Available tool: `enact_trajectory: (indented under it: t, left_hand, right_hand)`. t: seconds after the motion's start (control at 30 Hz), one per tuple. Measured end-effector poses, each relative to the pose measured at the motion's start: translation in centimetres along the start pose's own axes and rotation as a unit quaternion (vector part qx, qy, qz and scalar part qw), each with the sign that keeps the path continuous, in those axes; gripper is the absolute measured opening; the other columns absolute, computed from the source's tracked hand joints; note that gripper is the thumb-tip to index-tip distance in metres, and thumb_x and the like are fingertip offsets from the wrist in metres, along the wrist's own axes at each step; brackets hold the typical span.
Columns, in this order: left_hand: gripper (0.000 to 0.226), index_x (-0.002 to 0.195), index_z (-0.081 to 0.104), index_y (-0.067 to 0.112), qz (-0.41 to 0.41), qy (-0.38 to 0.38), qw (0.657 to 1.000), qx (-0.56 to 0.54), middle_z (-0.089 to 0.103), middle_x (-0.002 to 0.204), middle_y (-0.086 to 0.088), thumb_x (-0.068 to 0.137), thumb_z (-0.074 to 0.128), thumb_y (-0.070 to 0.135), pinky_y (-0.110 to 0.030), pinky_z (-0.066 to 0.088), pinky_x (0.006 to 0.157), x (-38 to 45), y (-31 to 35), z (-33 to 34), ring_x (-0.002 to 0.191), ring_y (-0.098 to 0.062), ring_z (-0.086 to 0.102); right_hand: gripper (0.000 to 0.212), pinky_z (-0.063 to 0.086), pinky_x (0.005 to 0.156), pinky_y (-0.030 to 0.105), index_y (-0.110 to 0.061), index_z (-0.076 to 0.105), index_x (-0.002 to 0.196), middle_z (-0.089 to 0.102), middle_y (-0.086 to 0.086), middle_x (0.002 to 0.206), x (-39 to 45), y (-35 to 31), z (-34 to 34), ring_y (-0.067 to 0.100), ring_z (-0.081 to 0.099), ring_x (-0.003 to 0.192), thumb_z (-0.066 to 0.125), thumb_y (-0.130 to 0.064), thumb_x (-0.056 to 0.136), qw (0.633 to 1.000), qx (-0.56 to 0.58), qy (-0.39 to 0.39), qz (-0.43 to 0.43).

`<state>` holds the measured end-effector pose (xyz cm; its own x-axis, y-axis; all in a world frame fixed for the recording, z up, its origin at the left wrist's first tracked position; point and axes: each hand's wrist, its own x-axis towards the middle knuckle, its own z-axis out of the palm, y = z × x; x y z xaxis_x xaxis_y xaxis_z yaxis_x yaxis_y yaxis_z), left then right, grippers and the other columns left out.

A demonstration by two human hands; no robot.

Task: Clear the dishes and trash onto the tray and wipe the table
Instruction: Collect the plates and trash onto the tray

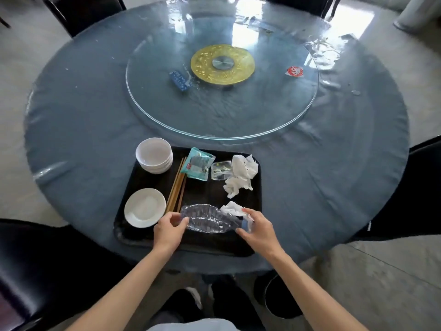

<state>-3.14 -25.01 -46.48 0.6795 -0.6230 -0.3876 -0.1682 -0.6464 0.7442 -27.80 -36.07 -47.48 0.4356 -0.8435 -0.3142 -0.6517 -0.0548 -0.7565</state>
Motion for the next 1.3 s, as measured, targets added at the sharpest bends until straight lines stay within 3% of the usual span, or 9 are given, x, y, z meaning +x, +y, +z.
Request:
enact_trajectory:
  t: [0.17, 0.27, 0.37, 0.47, 0.63, 0.77, 0.87, 1.1, 1.3]
  left_hand:
    - [0.041, 0.125, 0.063, 0.009, 0.036, -0.028, 0.997, 0.054, 0.07, 0.112, -0.007, 0.091, 0.07, 0.03, -0.032, 0.048, 0.093, -1.4, -1.1, -0.4, 0.097, -0.019, 0.064]
    - [0.056, 0.143, 0.049, 0.008, 0.083, -0.045, 0.99, 0.104, 0.06, 0.134, -0.013, 0.094, 0.063, 0.033, -0.041, 0.044, 0.107, -3.0, -1.1, -1.4, 0.12, -0.029, 0.059]
    - [0.06, 0.15, 0.042, 0.014, 0.172, -0.056, 0.97, 0.165, 0.043, 0.154, -0.011, 0.097, 0.059, 0.035, -0.042, 0.033, 0.117, -5.4, -1.0, -2.8, 0.142, -0.027, 0.039]
    - [0.061, 0.154, 0.035, 0.034, 0.251, -0.054, 0.94, 0.224, 0.019, 0.166, 0.001, 0.097, 0.055, 0.043, -0.044, 0.026, 0.119, -7.4, -0.5, -3.7, 0.153, -0.021, 0.015]
    - [0.069, 0.158, 0.018, 0.038, 0.319, -0.012, 0.897, 0.305, -0.003, 0.169, 0.006, 0.098, 0.047, 0.051, -0.045, 0.008, 0.125, -10.5, 0.4, -3.8, 0.155, -0.022, -0.012]
    - [0.073, 0.16, 0.01, 0.035, 0.307, -0.004, 0.894, 0.326, -0.012, 0.168, 0.003, 0.098, 0.045, 0.053, -0.046, 0.002, 0.126, -12.6, 0.5, -3.1, 0.152, -0.022, -0.021]
    - [0.075, 0.16, 0.005, 0.037, 0.304, -0.008, 0.889, 0.341, -0.017, 0.167, 0.004, 0.098, 0.044, 0.055, -0.048, 0.001, 0.126, -14.0, 0.4, -2.6, 0.152, -0.022, -0.024]
    - [0.075, 0.158, 0.005, 0.041, 0.341, -0.016, 0.878, 0.335, -0.015, 0.167, 0.006, 0.097, 0.044, 0.057, -0.049, 0.002, 0.125, -15.9, 2.1, -3.1, 0.152, -0.021, -0.023]
    - [0.075, 0.157, 0.004, 0.045, 0.456, -0.075, 0.83, 0.313, -0.019, 0.165, 0.013, 0.097, 0.046, 0.057, -0.05, 0.002, 0.125, -16.2, 5.1, -1.1, 0.152, -0.02, -0.023]
  right_hand:
    - [0.085, 0.031, 0.12, 0.03, -0.027, 0.04, 0.157, 0.043, 0.0, 0.161, -2.0, 0.4, 0.8, 0.017, 0.035, 0.15, 0.084, -0.033, 0.084, 0.996, -0.078, 0.007, -0.044]
    - [0.084, 0.034, 0.12, 0.04, -0.043, 0.034, 0.157, 0.029, 0.0, 0.168, -3.8, 0.3, 0.5, 0.021, 0.025, 0.155, 0.079, -0.042, 0.087, 0.991, -0.125, 0.028, -0.046]
    - [0.082, 0.033, 0.121, 0.044, -0.045, 0.032, 0.158, 0.025, 0.001, 0.17, -6.3, -0.4, -0.5, 0.021, 0.023, 0.156, 0.076, -0.047, 0.089, 0.992, -0.11, 0.061, -0.031]
    - [0.077, 0.036, 0.12, 0.047, -0.045, 0.032, 0.157, 0.024, -0.004, 0.17, -8.5, -0.6, -1.6, 0.019, 0.021, 0.156, 0.071, -0.053, 0.09, 0.988, -0.12, 0.094, -0.036]
    - [0.08, 0.029, 0.122, 0.042, -0.045, 0.03, 0.158, 0.013, -0.008, 0.173, -11.9, -0.2, -3.4, 0.017, 0.009, 0.159, 0.066, -0.062, 0.089, 0.975, -0.15, 0.15, -0.067]
    - [0.083, 0.026, 0.125, 0.045, -0.043, 0.026, 0.16, 0.009, -0.005, 0.173, -14.1, 0.6, -5.1, 0.02, 0.006, 0.16, 0.063, -0.065, 0.089, 0.967, -0.179, 0.161, -0.085]
    - [0.085, 0.024, 0.125, 0.044, -0.044, 0.023, 0.161, 0.006, -0.007, 0.173, -15.8, 1.2, -6.2, 0.017, 0.002, 0.16, 0.057, -0.071, 0.088, 0.966, -0.184, 0.159, -0.086]
    - [0.085, 0.018, 0.126, 0.039, -0.042, 0.024, 0.161, 0.006, -0.007, 0.173, -18.9, 0.8, -8.7, 0.017, 0.003, 0.16, 0.064, -0.065, 0.09, 0.96, -0.183, 0.197, -0.076]
    - [0.086, 0.018, 0.126, 0.04, -0.043, 0.024, 0.161, 0.007, -0.009, 0.173, -23.0, 1.4, -9.7, 0.016, 0.004, 0.16, 0.065, -0.065, 0.088, 0.951, -0.144, 0.273, -0.009]
